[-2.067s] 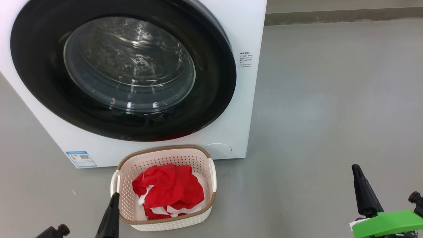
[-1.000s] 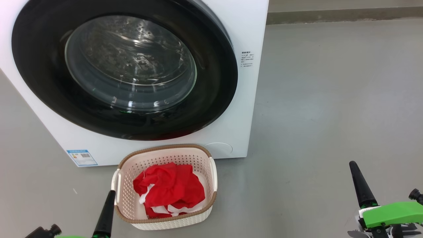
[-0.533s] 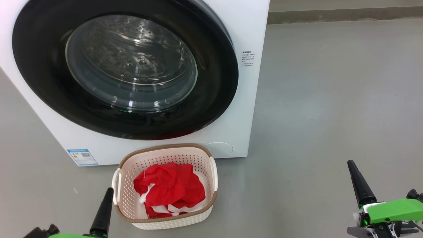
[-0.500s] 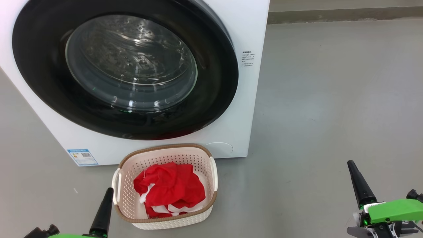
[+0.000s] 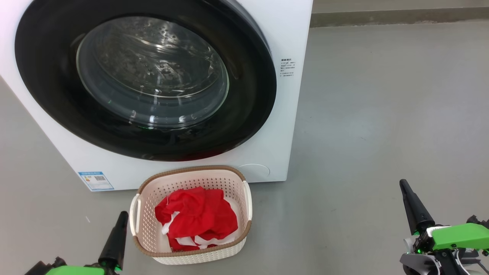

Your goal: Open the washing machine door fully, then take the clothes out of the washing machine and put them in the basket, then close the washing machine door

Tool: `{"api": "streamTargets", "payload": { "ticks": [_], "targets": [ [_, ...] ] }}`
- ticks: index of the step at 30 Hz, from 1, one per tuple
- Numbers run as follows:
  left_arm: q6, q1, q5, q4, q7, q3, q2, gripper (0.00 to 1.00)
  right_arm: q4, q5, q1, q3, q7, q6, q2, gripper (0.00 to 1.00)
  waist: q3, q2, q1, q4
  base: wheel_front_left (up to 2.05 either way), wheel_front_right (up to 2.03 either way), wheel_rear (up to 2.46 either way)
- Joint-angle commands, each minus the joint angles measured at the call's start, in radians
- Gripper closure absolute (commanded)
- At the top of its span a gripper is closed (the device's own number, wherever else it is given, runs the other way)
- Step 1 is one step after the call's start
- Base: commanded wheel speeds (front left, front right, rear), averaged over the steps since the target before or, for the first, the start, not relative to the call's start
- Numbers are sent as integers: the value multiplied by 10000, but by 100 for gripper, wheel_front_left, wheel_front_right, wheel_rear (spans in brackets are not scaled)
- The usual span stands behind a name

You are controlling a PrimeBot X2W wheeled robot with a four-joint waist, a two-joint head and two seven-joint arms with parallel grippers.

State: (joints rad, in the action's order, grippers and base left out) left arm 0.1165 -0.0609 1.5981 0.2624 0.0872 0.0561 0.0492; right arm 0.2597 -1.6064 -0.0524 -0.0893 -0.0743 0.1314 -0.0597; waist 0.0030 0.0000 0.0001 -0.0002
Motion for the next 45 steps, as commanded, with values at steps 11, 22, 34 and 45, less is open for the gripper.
{"api": "streamTargets", "payload": {
  "ticks": [11,22,34,45],
  "targets": [
    [142,-455,257,-179,113,393,146,100,-170,-299,-525,87,-122,-7,-145,100,1,0,-1,2,0,0,0],
    [142,-457,235,-178,134,419,127,100,-167,-263,-529,44,-156,-7,-115,100,1,0,-1,2,0,0,0],
    [142,-459,216,-177,153,443,111,100,-164,-231,-532,6,-187,-7,-88,100,1,0,-1,2,0,0,0],
    [142,-461,199,-176,169,463,97,100,-162,-203,-535,-28,-214,-7,-64,100,1,0,-1,2,0,0,0]
  ]
}}
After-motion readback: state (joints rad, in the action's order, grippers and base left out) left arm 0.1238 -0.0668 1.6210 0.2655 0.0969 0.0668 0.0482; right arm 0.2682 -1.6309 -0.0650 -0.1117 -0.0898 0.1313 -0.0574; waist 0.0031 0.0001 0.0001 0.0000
